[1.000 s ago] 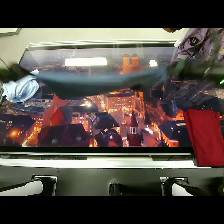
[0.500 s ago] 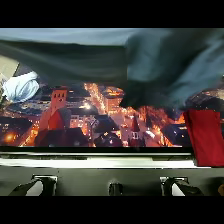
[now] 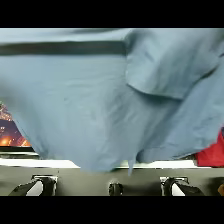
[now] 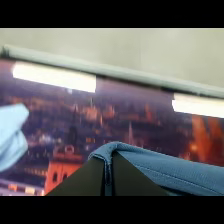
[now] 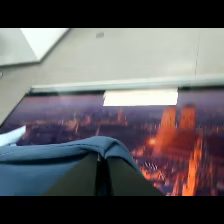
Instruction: Fold the clothes and pants, and hang the long-sleeved shirts on hangers.
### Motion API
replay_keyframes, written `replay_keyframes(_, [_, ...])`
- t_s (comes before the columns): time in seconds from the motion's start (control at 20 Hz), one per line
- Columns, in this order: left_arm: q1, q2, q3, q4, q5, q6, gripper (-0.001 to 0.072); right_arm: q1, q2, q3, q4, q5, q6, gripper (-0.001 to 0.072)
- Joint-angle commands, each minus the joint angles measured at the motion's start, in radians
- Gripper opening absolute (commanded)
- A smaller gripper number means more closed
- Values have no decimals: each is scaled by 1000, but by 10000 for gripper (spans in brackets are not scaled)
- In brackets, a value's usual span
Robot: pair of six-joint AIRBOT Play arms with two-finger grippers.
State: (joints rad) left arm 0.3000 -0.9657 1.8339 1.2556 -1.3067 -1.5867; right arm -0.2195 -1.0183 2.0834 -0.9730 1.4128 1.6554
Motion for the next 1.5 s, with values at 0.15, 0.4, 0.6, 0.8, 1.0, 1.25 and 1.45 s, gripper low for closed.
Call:
replay_keyframes(0.15, [-66,-322,-238,6,87,46,13,37,-351,-241,-32,-26,54,27])
replay_keyframes(0.4, [-128,-666,-248,6,323,42,12,166,-697,-357,-109,-341,35,28])
replay_keyframes(0.6, [-159,-838,-182,5,460,42,13,212,-885,-357,-42,-575,39,28])
replay_keyframes(0.8, [-191,-918,-137,1,486,42,13,212,-943,-357,2,-635,55,28])
replay_keyframes(1.0, [-212,-927,-134,-53,464,37,343,211,-941,-356,7,-569,55,128])
replay_keyframes(1.25, [-146,-872,-5,-58,225,-48,598,130,-834,-326,-13,-335,-6,497])
replay_keyframes(1.45, [-56,-721,-33,0,-10,-48,597,-29,-685,-324,-62,-16,-221,498])
